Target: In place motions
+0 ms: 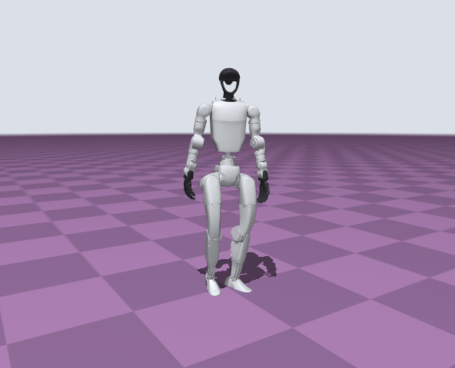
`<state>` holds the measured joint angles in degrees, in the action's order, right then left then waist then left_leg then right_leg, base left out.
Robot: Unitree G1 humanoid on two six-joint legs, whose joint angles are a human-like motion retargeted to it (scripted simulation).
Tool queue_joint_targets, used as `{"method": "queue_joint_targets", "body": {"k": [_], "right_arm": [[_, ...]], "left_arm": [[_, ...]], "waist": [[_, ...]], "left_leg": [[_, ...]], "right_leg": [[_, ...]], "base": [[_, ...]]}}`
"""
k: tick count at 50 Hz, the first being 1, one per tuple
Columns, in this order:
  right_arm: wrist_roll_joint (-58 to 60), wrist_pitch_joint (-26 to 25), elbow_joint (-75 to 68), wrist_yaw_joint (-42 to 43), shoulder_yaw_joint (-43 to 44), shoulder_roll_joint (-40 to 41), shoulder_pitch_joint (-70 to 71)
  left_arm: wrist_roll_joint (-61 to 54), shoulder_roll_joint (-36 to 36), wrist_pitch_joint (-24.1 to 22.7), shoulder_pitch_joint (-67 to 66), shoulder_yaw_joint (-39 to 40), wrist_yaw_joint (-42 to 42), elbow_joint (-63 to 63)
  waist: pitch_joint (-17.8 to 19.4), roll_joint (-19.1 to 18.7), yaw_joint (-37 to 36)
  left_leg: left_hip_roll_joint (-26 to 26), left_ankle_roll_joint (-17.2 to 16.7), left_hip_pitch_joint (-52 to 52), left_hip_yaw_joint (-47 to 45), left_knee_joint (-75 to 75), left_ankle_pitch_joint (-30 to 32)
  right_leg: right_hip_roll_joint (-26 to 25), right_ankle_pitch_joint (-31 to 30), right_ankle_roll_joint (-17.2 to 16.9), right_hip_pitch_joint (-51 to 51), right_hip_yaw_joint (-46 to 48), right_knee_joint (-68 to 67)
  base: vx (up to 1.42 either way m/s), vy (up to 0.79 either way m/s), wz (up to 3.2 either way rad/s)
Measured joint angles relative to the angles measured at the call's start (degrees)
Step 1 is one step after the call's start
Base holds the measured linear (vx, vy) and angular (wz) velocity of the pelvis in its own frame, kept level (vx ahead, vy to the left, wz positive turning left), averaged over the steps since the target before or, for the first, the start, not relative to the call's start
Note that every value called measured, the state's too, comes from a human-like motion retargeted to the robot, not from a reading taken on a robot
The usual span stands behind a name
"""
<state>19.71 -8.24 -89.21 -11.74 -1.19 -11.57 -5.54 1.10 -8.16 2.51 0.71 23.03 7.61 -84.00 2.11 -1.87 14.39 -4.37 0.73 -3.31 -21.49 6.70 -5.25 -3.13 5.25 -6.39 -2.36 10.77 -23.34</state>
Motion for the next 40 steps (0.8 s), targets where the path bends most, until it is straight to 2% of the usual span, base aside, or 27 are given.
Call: {"method": "queue_joint_targets", "body": {"k": [2,3,4,5,6,7,8,10,12,16,19,22,23,26,28,30,31,32,33,35,36,37,40], "right_arm": [[-1.5,0.5,1.1,0.9,-1.4,0.6,1.0],[-2.2,0.7,1.6,1.1,-2.1,0.9,1.9],[-2.7,0.6,2.6,0.8,-1.7,1.4,3.3],[-2.9,0.4,3.8,0.3,-0.8,1.9,5.1],[-3.0,0.7,5.8,-0.5,-0.3,2.2,7.2],[-3.0,1.0,7.7,-1.5,-0.1,2.3,9.3],[-2.8,1.3,9.5,-2.9,-0.6,2.0,11.5],[-1.3,1.6,12.8,-4.5,-1.3,1.3,14.2],[1.4,2.6,17.0,-2.6,-1.6,1.4,14.7],[0.2,5.6,18.8,1.9,-4.0,0.8,12.6],[0.5,5.3,19.5,-0.3,-4.3,1.3,13.0],[0.6,4.9,19.1,-2.5,-3.8,2.3,12.2],[0.5,4.9,18.9,-2.5,-3.9,2.5,11.2],[0.4,4.5,17.2,-2.3,-4.5,2.9,7.3],[1.8,4.5,14.3,-2.4,-4.3,2.8,5.4],[3.1,4.3,12.0,-2.5,-4.1,2.7,3.1],[3.9,4.3,10.6,-2.7,-3.9,2.2,2.0],[4.8,4.1,9.2,-2.9,-3.7,1.7,1.1],[5.8,3.6,7.7,-2.9,-3.5,1.1,0.5],[5.8,1.3,5.4,-2.0,-2.6,1.1,2.0],[4.0,0.7,4.6,-0.7,-2.0,1.1,2.5],[2.1,0.5,3.6,0.4,-1.5,1.0,3.1],[-1.7,0.9,0.6,-0.9,-1.1,0.6,5.6]], "left_arm": [[0.5,0.6,-0.2,-3.8,2.2,-0.2,-1.5],[0.4,0.7,0.2,-5.0,3.3,-0.1,-2.7],[0.2,0.8,0.8,-5.1,4.4,0.1,-3.8],[0.1,0.8,1.5,-4.7,5.3,0.4,-4.8],[-1.7,0.9,1.4,-3.9,5.6,0.5,-5.2],[-3.5,0.9,1.2,-3.4,5.8,1.0,-5.4],[-5.3,0.6,0.8,-3.3,6.0,2.3,-5.4],[-6.5,0.4,0.9,-3.3,6.0,4.9,-5.6],[-2.9,0.4,2.0,-4.9,7.7,5.2,-6.7],[-1.7,0.4,1.2,-10.7,7.5,3.3,-8.2],[-2.4,0.2,1.9,-11.0,8.5,3.8,-9.6],[-3.2,-0.1,2.2,-10.4,8.9,3.2,-10.3],[-3.3,0.1,2.0,-10.8,8.9,3.1,-10.0],[-3.5,0.6,1.3,-12.1,8.8,2.7,-8.6],[-3.7,0.3,1.6,-12.1,8.6,2.5,-7.6],[-3.9,-0.2,1.4,-11.8,8.4,1.9,-6.8],[-4.2,-0.3,1.4,-11.4,8.0,1.5,-6.7],[-4.6,-0.3,1.4,-10.6,7.7,1.3,-6.8],[-4.9,-0.2,1.5,-9.4,7.4,1.4,-7.1],[-5.2,-0.5,2.6,-3.4,7.6,1.7,-7.8],[-5.4,-0.8,2.5,-1.0,7.0,1.3,-6.7],[-5.8,-1.2,2.3,1.5,5.9,1.1,-5.5],[-5.8,-4.0,2.4,8.0,1.7,1.9,-0.8]], "waist": [[-0.7,1.4,-2.0],[-1.8,2.8,-3.4],[-1.9,3.8,-5.6],[-1.6,4.5,-8.2],[1.1,3.4,-7.9],[3.8,2.8,-8.2],[6.6,3.3,-9.7],[10.8,4.8,-12.0],[11.2,6.2,-14.1],[7.1,8.2,-16.5],[7.5,8.2,-15.8],[6.7,6.3,-14.4],[5.1,5.9,-14.0],[0.2,4.8,-12.7],[-0.5,4.1,-11.3],[-1.5,1.5,-9.9],[-1.5,0.8,-8.1],[-1.8,-0.1,-6.0],[-2.9,-1.1,-3.4],[-1.6,-2.9,-1.6],[2.1,-2.8,-1.0],[5.0,-2.5,-0.7],[7.5,-2.9,2.5]], "left_leg": [[-0.3,-1.2,2.3,-1.3,8.1,4.0],[-1.3,-2.6,5.2,-4.2,14.8,10.4],[-3.1,-2.5,12.5,-4.3,24.7,17.3],[-5.5,-1.8,22.0,-2.9,36.2,24.4],[-6.8,2.0,29.5,1.2,44.3,25.2],[-9.0,4.9,36.0,3.9,52.3,24.6],[-13.0,5.9,40.5,3.4,60.0,21.5],[-17.5,8.4,47.1,2.3,69.6,18.2],[-17.4,9.8,58.2,4.0,78.5,14.1],[-14.6,8.0,68.0,3.6,82.4,11.4],[-13.7,6.6,64.7,3.1,78.3,11.7],[-13.0,5.9,55.6,3.4,70.9,12.1],[-12.3,5.4,51.4,2.5,67.0,12.3],[-7.2,0.7,36.8,2.8,49.8,15.4],[-2.2,-1.5,23.0,3.6,32.7,19.1],[0.3,-3.1,11.0,5.9,14.3,13.5],[0.4,-1.7,5.7,3.4,8.4,5.7],[-0.1,-0.6,1.9,0.9,3.5,0.3],[-1.5,-0.1,1.1,-1.7,0.6,0.0],[-4.2,-0.1,4.1,-2.2,0.0,2.2],[-3.5,0.4,3.9,3.0,-0.1,4.1],[-3.0,0.8,3.7,5.7,-0.5,5.5],[-4.3,0.8,5.5,3.1,-1.6,6.2]], "right_leg": [[4.4,7.1,4.7,6.7,10.4,9.6],[6.4,6.4,4.9,7.6,11.9,12.8],[7.1,5.8,4.5,6.5,9.2,13.9],[7.4,5.4,3.7,4.4,4.4,13.8],[6.2,4.8,4.2,4.2,7.3,13.9],[5.2,4.3,4.9,4.3,9.2,13.9],[4.6,3.8,6.1,4.6,9.2,13.8],[5.0,3.9,7.1,5.7,7.1,13.0],[6.4,3.8,8.0,4.9,5.9,12.0],[8.9,4.2,9.6,2.4,5.7,10.1],[9.3,4.2,9.3,2.8,5.4,10.2],[7.7,3.4,8.5,4.2,6.2,12.7],[7.7,2.9,8.0,3.9,6.1,13.8],[7.4,2.7,6.8,3.3,6.7,15.3],[7.7,4.6,5.8,4.6,7.7,13.3],[5.0,5.9,5.3,4.8,8.1,10.8],[4.4,5.2,4.6,4.8,9.1,8.1],[4.1,2.8,3.6,3.6,10.3,4.4],[4.5,-2.7,2.0,0.2,12.0,-1.4],[8.2,-10.2,-3.2,-13.3,8.8,-23.9],[3.5,-9.9,-6.0,-17.9,1.0,-31.7],[1.4,-9.0,-7.3,-22.4,-3.8,-39.6],[8.5,-3.9,-3.4,-37.3,0.3,-60.1]], "base": [[0.18,-0.06,-0.38],[-0.08,-0.14,-0.61],[-0.31,-0.19,-0.60],[-0.53,-0.22,0.17],[-0.62,-0.22,0.68],[-0.60,-0.20,0.71],[-0.48,-0.15,-0.02],[-0.26,-0.09,-0.56],[0.11,-0.03,-0.46],[0.31,0.07,-0.33],[-0.05,0.04,0.06],[0.04,0.07,0.19],[0.17,0.12,0.00],[0.22,0.09,-0.13],[0.26,0.05,-0.05],[0.32,0.09,0.12],[0.34,0.10,0.59],[0.26,0.10,1.05],[0.02,0.11,0.83],[-0.38,0.11,0.24],[-0.57,0.11,0.06],[-0.57,0.13,0.00],[-0.47,0.10,0.44]]}}
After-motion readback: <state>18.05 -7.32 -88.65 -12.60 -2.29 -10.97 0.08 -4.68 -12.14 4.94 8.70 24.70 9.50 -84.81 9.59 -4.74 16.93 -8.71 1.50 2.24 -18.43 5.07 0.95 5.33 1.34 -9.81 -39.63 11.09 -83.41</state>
